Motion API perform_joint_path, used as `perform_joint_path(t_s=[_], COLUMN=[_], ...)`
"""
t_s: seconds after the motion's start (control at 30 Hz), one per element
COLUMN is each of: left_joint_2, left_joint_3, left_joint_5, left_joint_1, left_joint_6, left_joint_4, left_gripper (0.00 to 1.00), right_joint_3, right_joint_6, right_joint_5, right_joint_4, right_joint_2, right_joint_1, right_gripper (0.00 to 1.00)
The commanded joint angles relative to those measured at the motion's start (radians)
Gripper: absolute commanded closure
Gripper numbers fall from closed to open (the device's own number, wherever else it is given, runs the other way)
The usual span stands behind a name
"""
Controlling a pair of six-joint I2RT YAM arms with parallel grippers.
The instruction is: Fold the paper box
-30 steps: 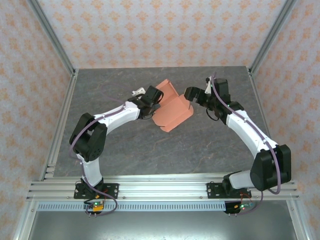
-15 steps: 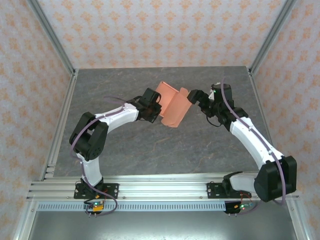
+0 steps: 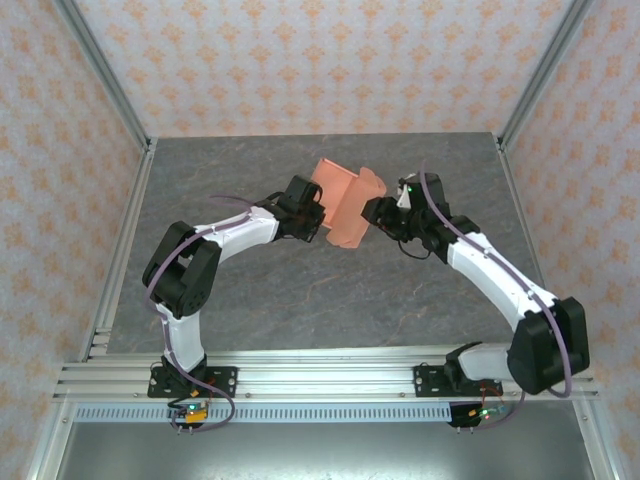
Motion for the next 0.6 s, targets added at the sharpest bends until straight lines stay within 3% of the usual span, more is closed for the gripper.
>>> perform_joint_path(t_s=[0.0,0.07,0.1,0.13,0.2,0.23,0.3,0.43,0.57], left_joint_2=[0.002,-0.004,-0.010,-0.018,-0.051,-0.067,-0.111,-0.200,-0.327], left_joint_3=[-0.019,-0.038,-0.053,-0.071,-0.108,-0.116,-0.139,-0.224,-0.257], left_joint_5=[0.003,0.010,0.015,0.019,0.029,0.032,0.038,0.092,0.086], left_joint_1=[0.006,0.006,0.006,0.007,0.009,0.008,0.013,0.030,0.067], left_joint_6=[-0.005,0.006,0.015,0.029,0.084,0.112,0.186,0.323,0.506], left_joint_4=[0.068,0.126,0.164,0.196,0.259,0.254,0.239,0.284,0.175], left_gripper=[1.00,1.00,0.96,0.84,0.40,0.24,0.02,0.00,0.00], right_joint_3=[0.052,0.072,0.081,0.091,0.118,0.133,0.160,0.241,0.291], right_joint_6=[-0.072,-0.131,-0.166,-0.187,-0.235,-0.262,-0.339,-0.518,-0.685], right_joint_5=[-0.004,0.047,0.078,0.100,0.109,0.098,0.090,0.129,0.238], right_joint_4=[0.009,-0.020,-0.036,-0.048,-0.074,-0.086,-0.104,-0.205,-0.296], right_joint_2=[0.036,0.041,0.043,0.046,0.061,0.069,0.085,0.130,0.145], right_joint_1=[0.004,0.004,0.000,-0.006,-0.030,-0.041,-0.056,-0.068,-0.070], right_gripper=[0.81,1.00,1.00,1.00,1.00,1.00,1.00,1.00,1.00])
